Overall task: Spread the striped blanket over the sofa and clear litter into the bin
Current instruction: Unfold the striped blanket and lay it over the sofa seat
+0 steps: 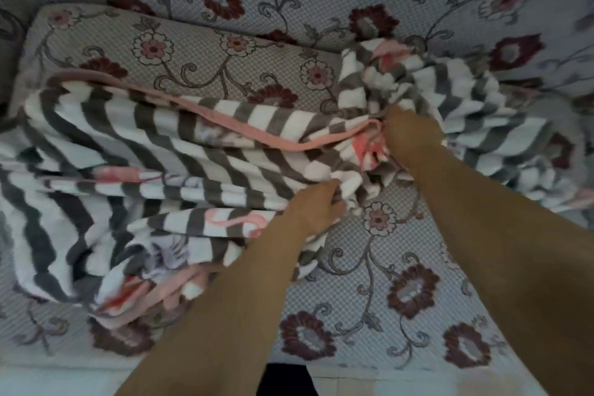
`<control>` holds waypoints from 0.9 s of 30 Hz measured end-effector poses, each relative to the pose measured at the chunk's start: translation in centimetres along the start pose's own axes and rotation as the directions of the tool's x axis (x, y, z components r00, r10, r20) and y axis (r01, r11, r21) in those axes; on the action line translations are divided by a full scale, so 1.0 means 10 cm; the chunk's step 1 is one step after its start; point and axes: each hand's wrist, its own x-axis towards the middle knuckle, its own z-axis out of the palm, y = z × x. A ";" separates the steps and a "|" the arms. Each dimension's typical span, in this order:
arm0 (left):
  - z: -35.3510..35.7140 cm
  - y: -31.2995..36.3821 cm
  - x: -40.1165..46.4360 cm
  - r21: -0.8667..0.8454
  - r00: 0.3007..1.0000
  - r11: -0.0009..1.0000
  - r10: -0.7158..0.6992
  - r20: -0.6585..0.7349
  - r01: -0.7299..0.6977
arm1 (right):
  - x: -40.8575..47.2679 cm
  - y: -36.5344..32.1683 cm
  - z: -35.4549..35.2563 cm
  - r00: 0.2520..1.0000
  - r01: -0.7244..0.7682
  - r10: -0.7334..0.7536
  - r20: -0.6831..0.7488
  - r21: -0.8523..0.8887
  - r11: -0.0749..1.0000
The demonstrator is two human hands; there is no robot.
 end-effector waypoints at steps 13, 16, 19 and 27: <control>-0.77 -0.29 -0.13 -0.150 0.954 0.979 -0.169 -0.248 0.135 | -0.03 -0.60 -0.21 0.958 0.277 -0.284 0.040 0.126 0.952; -1.35 -0.68 -0.31 -0.061 0.871 0.966 -0.254 -0.421 0.252 | 0.02 -1.21 -0.27 0.927 0.355 -0.373 0.036 0.234 0.905; -1.83 -1.10 -0.50 -0.065 0.795 0.962 -0.258 -0.549 0.267 | 0.09 -1.83 -0.28 0.898 0.420 -0.440 0.011 0.272 0.866; -2.68 -2.54 -0.91 -0.091 0.512 0.857 -0.384 -0.768 0.508 | 0.60 -3.09 -0.05 0.963 0.245 -0.269 0.013 0.371 0.896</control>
